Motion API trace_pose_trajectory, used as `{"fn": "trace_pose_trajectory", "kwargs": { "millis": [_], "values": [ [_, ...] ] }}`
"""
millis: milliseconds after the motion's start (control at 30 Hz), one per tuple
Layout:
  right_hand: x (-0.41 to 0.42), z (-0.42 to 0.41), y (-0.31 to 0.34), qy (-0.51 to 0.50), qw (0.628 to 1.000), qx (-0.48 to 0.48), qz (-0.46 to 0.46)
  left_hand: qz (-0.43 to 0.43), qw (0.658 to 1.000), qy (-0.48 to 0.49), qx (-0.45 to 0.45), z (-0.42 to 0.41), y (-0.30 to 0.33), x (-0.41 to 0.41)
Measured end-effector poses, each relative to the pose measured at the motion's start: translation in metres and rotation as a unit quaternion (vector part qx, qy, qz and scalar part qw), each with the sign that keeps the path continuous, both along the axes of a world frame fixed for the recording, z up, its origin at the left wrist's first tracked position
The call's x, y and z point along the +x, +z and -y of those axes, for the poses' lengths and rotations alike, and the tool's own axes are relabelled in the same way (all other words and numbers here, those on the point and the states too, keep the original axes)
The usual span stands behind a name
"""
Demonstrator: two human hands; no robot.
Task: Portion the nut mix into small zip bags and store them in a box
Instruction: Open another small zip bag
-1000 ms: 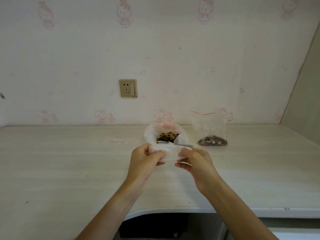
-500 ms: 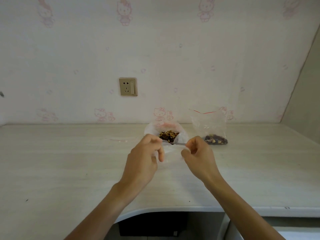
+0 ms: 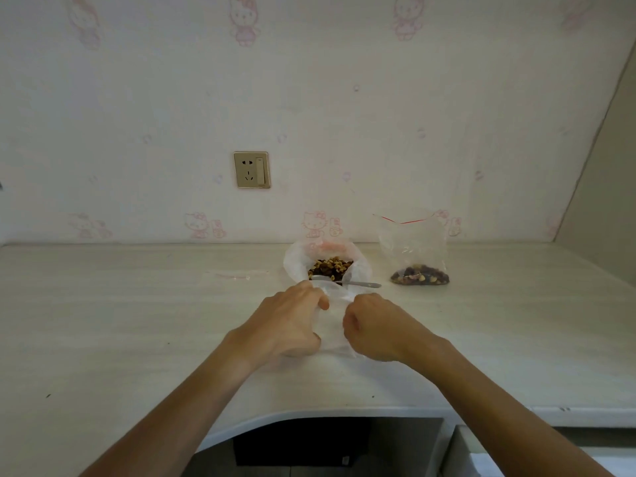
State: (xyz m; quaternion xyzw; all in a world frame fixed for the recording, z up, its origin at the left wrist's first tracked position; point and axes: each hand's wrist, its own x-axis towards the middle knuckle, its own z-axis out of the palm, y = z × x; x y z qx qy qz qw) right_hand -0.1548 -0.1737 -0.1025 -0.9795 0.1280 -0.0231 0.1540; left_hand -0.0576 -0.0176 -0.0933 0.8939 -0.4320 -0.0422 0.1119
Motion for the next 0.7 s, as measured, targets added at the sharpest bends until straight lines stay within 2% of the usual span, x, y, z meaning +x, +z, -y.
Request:
{"fn": "trace_pose_trajectory", "kwargs": {
  "millis": [167,333,500,700],
  "values": [
    [0.004,0.003,0.001,0.016,0.992,-0.119,-0.051,-0.016,0.997,-0.005,0.077,0.006,-0.003,0.013],
    [0.005,0.013,-0.004,0.062,0.985,-0.153,-0.045,-0.092,0.991,0.016,0.094,0.011,-0.013,0.030],
    [0.009,0.031,-0.019,0.050,0.997,-0.057,-0.001,-0.151,0.988,0.018,0.027,0.008,-0.026,0.046],
    [0.011,0.042,-0.044,0.015,0.995,0.037,0.093,-0.172,0.980,0.015,-0.099,0.002,-0.048,0.049]
  ]
}}
